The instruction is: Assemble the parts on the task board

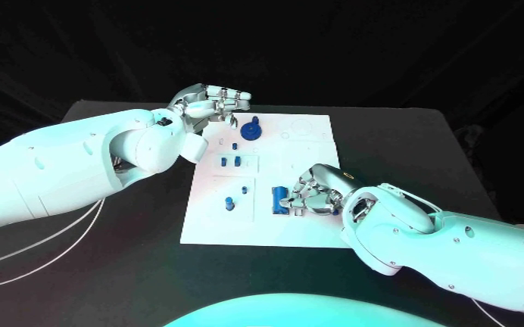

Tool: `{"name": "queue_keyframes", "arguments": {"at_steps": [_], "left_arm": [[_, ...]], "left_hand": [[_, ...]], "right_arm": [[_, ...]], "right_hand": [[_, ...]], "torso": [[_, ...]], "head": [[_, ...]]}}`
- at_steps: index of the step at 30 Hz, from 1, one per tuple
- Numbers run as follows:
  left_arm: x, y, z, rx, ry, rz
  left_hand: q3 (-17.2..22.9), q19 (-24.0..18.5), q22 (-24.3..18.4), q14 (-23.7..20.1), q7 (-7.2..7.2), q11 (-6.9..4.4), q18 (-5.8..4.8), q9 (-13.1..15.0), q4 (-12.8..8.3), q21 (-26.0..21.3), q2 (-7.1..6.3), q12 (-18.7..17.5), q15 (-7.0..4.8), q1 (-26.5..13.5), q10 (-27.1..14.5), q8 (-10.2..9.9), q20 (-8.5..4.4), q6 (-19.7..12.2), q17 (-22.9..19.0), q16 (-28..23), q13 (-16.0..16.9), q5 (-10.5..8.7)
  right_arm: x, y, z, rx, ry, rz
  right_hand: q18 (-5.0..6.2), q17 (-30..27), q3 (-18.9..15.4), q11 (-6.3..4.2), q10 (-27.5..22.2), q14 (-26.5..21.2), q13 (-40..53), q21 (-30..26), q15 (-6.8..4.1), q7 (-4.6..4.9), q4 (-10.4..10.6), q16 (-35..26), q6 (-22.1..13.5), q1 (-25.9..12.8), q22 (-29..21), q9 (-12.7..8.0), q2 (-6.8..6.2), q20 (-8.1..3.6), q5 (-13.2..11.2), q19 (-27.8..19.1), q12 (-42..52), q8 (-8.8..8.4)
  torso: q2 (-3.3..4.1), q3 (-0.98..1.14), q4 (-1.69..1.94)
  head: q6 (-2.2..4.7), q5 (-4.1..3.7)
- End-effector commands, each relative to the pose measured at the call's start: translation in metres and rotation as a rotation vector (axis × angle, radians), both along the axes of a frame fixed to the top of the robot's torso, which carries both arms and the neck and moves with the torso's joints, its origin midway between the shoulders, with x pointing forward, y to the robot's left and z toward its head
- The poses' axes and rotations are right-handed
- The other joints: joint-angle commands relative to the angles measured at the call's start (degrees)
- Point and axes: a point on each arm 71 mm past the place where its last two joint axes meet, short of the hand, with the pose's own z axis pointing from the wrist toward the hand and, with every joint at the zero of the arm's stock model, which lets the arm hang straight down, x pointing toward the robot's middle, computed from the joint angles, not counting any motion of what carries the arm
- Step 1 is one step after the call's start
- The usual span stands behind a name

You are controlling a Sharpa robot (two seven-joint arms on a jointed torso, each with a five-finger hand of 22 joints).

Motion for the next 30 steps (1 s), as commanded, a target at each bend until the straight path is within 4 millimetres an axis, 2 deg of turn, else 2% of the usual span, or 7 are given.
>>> {"name": "queue_keyframes", "arguments": {"at_steps": [1,12,21,30], "left_arm": [[-0.0007,-0.0024,0.0009,-0.011,0.000,-0.018],[-0.0007,-0.0020,0.0009,-0.011,0.000,-0.017],[-0.0006,-0.0017,0.0008,-0.011,0.000,-0.017],[-0.0007,-0.0016,0.0008,-0.011,0.000,-0.017]], "left_hand": [[-0.34,0.37,-0.07,-0.30,0.01,-0.07,0.35,-0.09,-0.09,-0.20,0.33,0.14,-0.02,-0.41,-0.35,0.35,0.11,-0.33,-0.05,-0.35,0.08,-0.03],[-0.34,0.37,-0.07,-0.30,0.01,-0.07,0.35,-0.09,-0.09,-0.20,0.33,0.14,-0.02,-0.41,-0.35,0.35,0.11,-0.33,-0.05,-0.35,0.08,-0.03],[-0.34,0.37,-0.07,-0.30,0.01,-0.07,0.35,-0.09,-0.09,-0.20,0.33,0.14,-0.02,-0.41,-0.35,0.35,0.11,-0.33,-0.05,-0.35,0.08,-0.03],[-0.34,0.37,-0.07,-0.30,0.01,-0.07,0.35,-0.09,-0.09,-0.20,0.33,0.14,-0.02,-0.41,-0.35,0.35,0.11,-0.33,-0.05,-0.35,0.08,-0.03]], "right_arm": [[-0.0004,-0.0010,-0.0022,-0.025,0.004,0.013],[-0.0016,-0.0060,-0.0011,-0.031,-0.007,0.007],[-0.0061,-0.0024,0.0016,-0.004,-0.010,0.027],[-0.0102,0.0015,0.0009,-0.001,0.007,0.057]], "right_hand": [[-0.35,8.19,-0.35,-0.21,0.47,4.53,5.18,0.23,-0.44,-0.50,-0.24,0.07,0.07,0.94,14.47,0.10,-0.04,-0.50,-0.19,5.25,-0.06,0.35],[-0.37,8.24,-0.37,-0.32,0.57,4.54,5.33,0.31,-0.54,-0.61,-0.82,0.09,0.05,2.15,14.49,0.27,-0.02,-0.60,-0.50,5.28,0.04,0.50],[-0.36,8.22,-0.97,-0.25,0.61,4.54,5.39,0.26,-0.53,-0.49,-0.48,0.08,0.03,1.74,14.47,0.36,-0.25,-0.63,-0.79,5.25,0.05,0.58],[-0.36,8.18,-1.30,-0.22,0.63,4.53,5.42,0.26,-0.51,-0.48,-0.28,0.05,0.01,1.52,14.47,0.41,-0.38,-0.63,-0.93,5.25,0.05,0.62]], "torso": [[0.01,0.03,-0.05],[0.00,0.02,-0.03],[0.06,0.04,0.01],[0.12,-0.09,0.40]], "head": [[-0.01,0.02],[0.16,-0.07],[0.14,-0.05],[0.04,-0.30]]}}
